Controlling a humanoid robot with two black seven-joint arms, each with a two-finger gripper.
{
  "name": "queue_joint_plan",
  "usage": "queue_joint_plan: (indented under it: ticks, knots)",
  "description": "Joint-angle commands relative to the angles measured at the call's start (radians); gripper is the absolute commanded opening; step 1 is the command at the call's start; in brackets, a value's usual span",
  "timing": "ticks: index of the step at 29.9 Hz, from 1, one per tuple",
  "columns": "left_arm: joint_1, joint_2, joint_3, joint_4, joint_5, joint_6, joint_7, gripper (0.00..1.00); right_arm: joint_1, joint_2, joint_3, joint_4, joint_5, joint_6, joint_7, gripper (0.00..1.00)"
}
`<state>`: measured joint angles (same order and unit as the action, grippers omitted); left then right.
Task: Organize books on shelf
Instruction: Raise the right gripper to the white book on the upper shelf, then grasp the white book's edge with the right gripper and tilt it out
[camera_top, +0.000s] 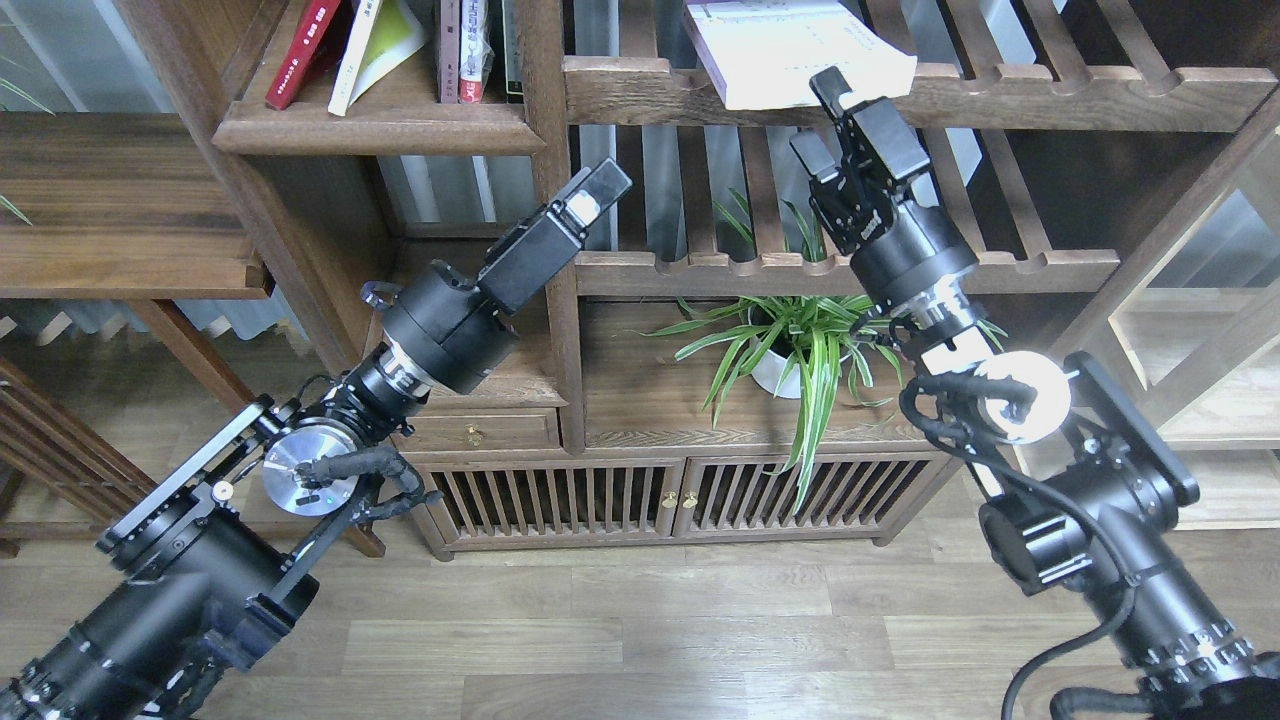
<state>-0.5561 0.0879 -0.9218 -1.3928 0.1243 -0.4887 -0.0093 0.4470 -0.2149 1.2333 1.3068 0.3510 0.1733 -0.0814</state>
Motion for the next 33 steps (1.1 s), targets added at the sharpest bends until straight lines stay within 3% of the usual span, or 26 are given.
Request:
queue_joint_plan:
  ticks: [1,16,33]
  knots:
    - [0.007,-0.002,0.000,0.000,0.000,0.000,0.000,0.99,0.010,-0.008,0.000,-0.003,0.000,-0.044,-0.001,0.87]
    - [0.030,-0.002,0.009,0.001,0.000,0.000,-0.001,0.99,0.056,-0.035,-0.028,-0.004,0.002,-0.087,-0.005,0.86]
    - [0.039,-0.002,0.008,0.000,0.000,0.000,-0.004,0.99,0.105,-0.035,-0.031,-0.004,0.002,-0.213,-0.005,0.82]
